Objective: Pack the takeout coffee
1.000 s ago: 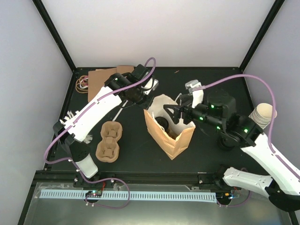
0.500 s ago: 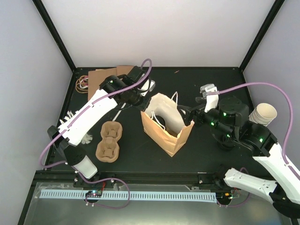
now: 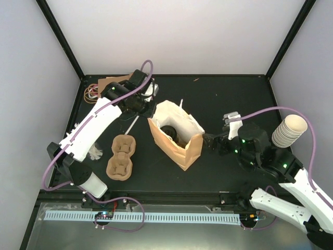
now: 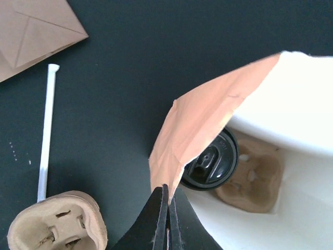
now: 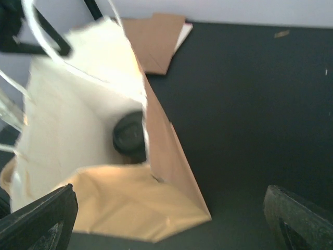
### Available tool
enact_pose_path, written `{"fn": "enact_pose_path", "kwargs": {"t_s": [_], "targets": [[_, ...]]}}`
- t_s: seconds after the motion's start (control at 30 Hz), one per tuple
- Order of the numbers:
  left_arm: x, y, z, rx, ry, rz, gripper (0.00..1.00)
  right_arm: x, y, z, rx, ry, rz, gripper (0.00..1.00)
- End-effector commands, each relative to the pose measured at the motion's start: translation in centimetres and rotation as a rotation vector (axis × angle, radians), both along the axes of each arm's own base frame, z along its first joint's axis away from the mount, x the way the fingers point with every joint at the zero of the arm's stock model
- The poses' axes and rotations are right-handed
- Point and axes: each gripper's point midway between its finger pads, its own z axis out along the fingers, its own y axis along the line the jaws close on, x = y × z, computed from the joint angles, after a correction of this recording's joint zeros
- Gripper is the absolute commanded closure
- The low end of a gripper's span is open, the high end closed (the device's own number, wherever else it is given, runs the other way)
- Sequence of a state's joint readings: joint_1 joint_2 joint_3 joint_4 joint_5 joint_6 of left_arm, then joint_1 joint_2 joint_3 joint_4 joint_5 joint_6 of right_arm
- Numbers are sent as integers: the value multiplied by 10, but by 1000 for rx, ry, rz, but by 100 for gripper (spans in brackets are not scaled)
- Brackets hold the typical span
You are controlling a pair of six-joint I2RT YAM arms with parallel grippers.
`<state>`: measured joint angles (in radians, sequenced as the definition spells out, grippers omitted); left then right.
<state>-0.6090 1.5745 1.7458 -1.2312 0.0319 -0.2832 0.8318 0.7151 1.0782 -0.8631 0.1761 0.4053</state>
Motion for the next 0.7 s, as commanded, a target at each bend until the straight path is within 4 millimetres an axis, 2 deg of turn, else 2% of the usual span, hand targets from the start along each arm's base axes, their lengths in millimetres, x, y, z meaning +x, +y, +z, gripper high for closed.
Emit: {"fn": "enact_pose_path", "kwargs": {"t_s": [0.0, 0.37, 0.67], "targets": [[18, 12, 17, -87, -33, 97, 98, -6, 0, -30, 11, 88, -12, 0], [71, 56, 27, -168, -109, 305, 99, 0, 11, -62, 21, 130, -15, 0], [102, 94, 30, -233, -155, 459, 98, 8, 30, -92, 23, 192, -3, 0]]}}
